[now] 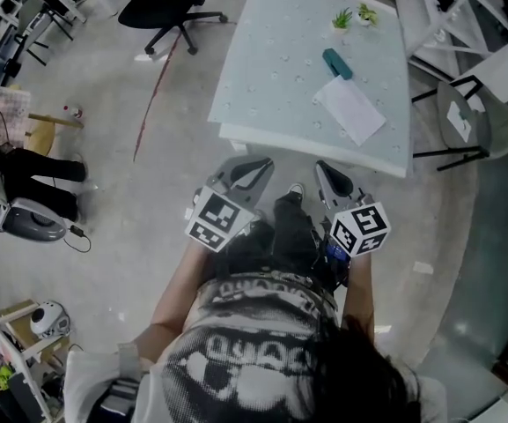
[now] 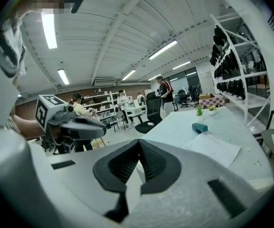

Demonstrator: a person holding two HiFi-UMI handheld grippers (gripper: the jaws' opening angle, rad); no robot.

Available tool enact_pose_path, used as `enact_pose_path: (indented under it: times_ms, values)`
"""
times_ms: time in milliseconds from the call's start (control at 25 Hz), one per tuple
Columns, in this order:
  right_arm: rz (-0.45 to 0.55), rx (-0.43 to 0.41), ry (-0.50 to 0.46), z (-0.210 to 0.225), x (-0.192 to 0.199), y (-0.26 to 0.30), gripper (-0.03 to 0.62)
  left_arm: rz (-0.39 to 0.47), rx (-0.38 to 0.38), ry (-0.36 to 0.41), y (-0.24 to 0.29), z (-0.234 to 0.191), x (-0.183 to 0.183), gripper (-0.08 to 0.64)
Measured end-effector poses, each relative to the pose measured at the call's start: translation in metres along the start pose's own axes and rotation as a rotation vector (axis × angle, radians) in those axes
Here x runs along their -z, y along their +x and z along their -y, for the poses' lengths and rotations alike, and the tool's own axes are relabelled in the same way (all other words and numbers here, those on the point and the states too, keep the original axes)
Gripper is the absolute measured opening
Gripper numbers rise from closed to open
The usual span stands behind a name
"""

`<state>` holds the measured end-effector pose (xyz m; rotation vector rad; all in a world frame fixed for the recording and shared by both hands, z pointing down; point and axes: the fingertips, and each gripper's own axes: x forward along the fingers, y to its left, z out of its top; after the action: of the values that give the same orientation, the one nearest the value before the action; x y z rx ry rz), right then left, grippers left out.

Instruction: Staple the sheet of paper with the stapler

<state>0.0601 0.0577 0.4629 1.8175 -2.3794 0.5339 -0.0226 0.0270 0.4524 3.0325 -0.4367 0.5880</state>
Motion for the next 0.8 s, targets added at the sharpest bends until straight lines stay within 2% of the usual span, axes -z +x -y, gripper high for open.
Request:
enact_pose_path:
  times_ms: [400, 800]
  values:
    - [0.024, -0.004, -0.095, -0.018, -0.01, -0.016, -0.014, 0.017, 0.009, 0.006, -0.008, 0.012, 0.001, 0.009]
    - [0.014, -0.007, -0.118, -0.016, -0.013, -0.02, -0.011, 0.043, 0.011, 0.008, -0.007, 0.018, -0.009, 0.009]
